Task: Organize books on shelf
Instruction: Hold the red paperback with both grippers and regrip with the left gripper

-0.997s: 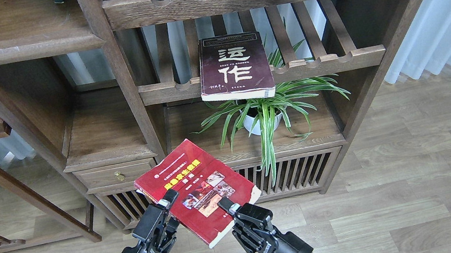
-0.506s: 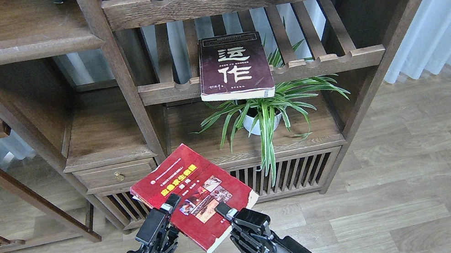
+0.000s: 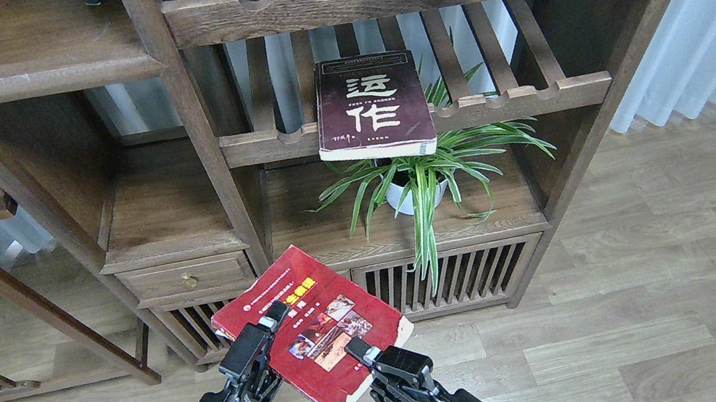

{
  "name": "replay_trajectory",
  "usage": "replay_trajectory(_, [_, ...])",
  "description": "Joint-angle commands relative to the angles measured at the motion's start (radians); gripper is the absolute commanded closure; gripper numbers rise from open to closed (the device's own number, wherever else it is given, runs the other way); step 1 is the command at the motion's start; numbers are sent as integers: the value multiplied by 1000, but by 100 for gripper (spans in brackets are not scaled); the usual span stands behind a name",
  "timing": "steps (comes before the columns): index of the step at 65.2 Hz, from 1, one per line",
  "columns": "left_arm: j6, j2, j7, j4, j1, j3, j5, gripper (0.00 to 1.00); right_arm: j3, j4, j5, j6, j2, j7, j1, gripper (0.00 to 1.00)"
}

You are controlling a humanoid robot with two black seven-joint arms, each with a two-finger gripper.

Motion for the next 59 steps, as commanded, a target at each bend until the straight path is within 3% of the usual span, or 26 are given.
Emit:
replay_trajectory(1, [0, 0, 3, 1, 3, 1, 0, 58, 1, -3, -2, 0, 3, -1, 0, 97])
replay_trajectory(19, [0, 0, 4, 1, 8, 1, -26, 92, 5, -10, -4, 0, 6, 2, 0, 97])
replay_trajectory(35, [0, 0, 17, -2, 7, -9, -26, 96, 11, -18, -4, 0, 8, 4, 0, 95])
replay_trajectory(41, [0, 0, 18, -13, 7, -16, -23, 96, 16, -30, -5, 0, 15, 4, 6, 80])
replay_trajectory(45, [0, 0, 18, -27, 8, -28, -23, 96, 21, -41, -13, 0, 20, 6, 14, 56])
replay_trajectory(48, [0, 14, 18, -42, 10, -43, -23, 96, 24, -44, -19, 0, 17, 6, 17, 44])
replay_trajectory(59, [0, 138, 18, -107, 10, -106, -24, 96, 44, -63, -27, 0, 6, 13, 17, 33])
